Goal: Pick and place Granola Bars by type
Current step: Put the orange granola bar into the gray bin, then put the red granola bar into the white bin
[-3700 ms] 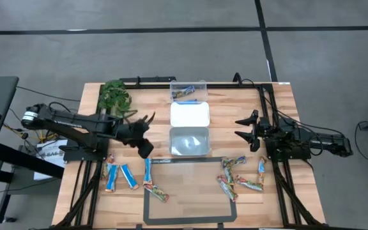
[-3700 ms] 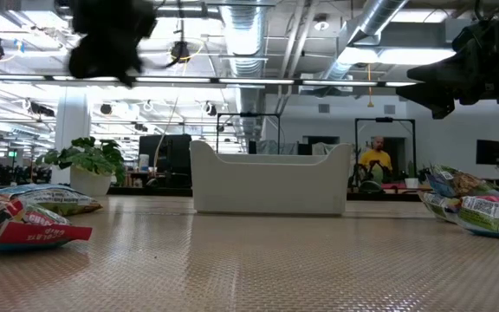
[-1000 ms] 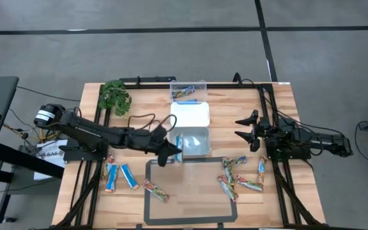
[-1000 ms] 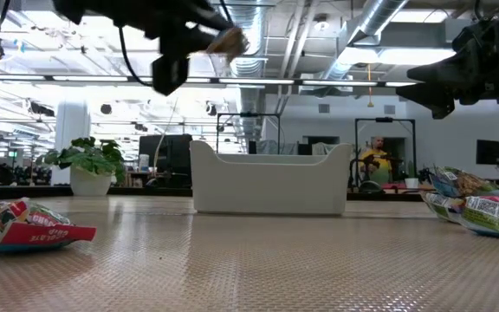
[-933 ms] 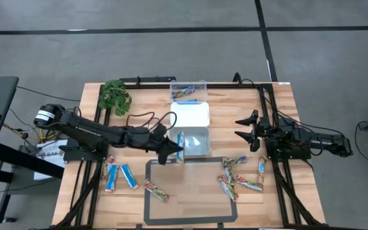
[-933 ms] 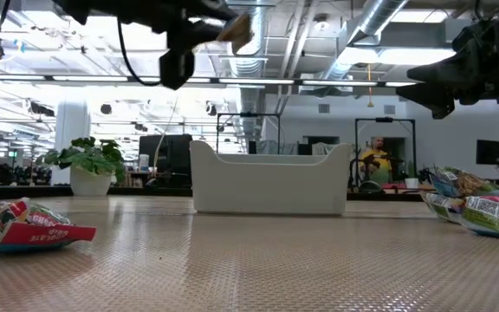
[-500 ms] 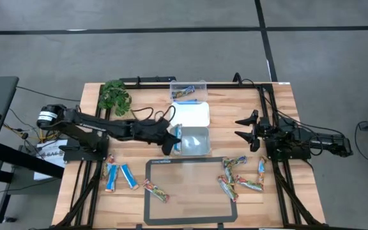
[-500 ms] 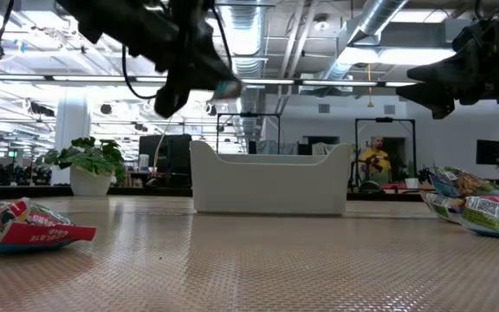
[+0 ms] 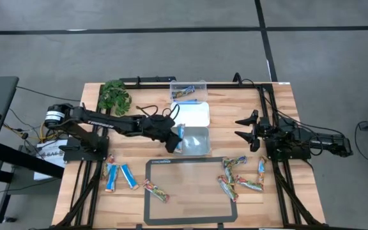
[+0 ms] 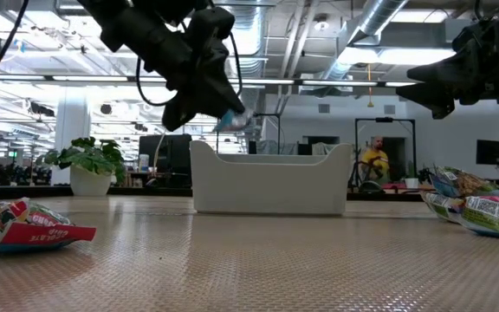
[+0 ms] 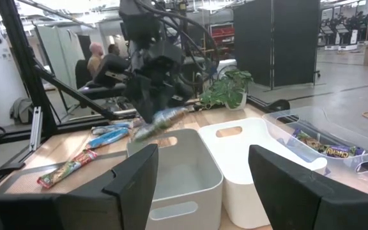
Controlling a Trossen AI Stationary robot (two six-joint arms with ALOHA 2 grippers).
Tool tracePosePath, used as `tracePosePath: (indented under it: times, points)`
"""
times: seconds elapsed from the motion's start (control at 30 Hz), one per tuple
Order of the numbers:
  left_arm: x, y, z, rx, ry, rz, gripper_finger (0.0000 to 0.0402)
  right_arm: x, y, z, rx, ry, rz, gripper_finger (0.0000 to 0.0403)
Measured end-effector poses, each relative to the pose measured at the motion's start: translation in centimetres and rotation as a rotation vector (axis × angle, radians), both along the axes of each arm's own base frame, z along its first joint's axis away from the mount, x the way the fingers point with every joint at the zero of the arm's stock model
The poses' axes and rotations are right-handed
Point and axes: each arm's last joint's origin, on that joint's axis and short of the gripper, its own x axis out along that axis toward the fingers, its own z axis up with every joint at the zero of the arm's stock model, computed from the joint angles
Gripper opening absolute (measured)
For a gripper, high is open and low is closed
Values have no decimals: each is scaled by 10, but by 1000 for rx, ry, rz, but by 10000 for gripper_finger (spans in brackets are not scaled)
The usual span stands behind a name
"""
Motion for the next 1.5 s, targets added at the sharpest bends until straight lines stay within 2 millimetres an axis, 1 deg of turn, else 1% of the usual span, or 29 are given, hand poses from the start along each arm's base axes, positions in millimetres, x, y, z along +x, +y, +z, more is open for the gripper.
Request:
tracePosePath:
  times: [0.17, 0.3, 0.43, 0.6, 0.77, 0.87, 1.03, 1.13, 1.37, 1.5]
  points:
    - [0, 0, 0, -18, 5, 10, 125, 0, 0, 0, 0, 0, 0, 240]
    - [0, -1, 0, -34, -3, -4, 149, 0, 0, 0, 0, 0, 0, 240]
    - [2, -4, 3, -40, -35, -31, 157, 0, 0, 0, 0, 0, 0, 240]
    - [7, -17, 13, 43, -156, -187, 155, 0, 0, 0, 0, 0, 0, 240]
    - [6, -39, 14, 224, -207, -467, 148, 0, 0, 0, 0, 0, 0, 240]
    - [1, -52, 17, 308, -223, -570, 147, 0, 0, 0, 0, 0, 0, 240]
    - [-13, -77, 14, 458, -169, -776, 146, 0, 0, 0, 0, 0, 0, 240]
    - [-24, -94, 10, 479, -104, -854, 146, 0, 0, 0, 0, 0, 0, 240]
    - [-54, -136, -3, 458, 50, -1060, 146, 0, 0, 0, 0, 0, 0, 240]
    - [-67, -151, -9, 482, 127, -1128, 146, 0, 0, 0, 0, 0, 0, 240]
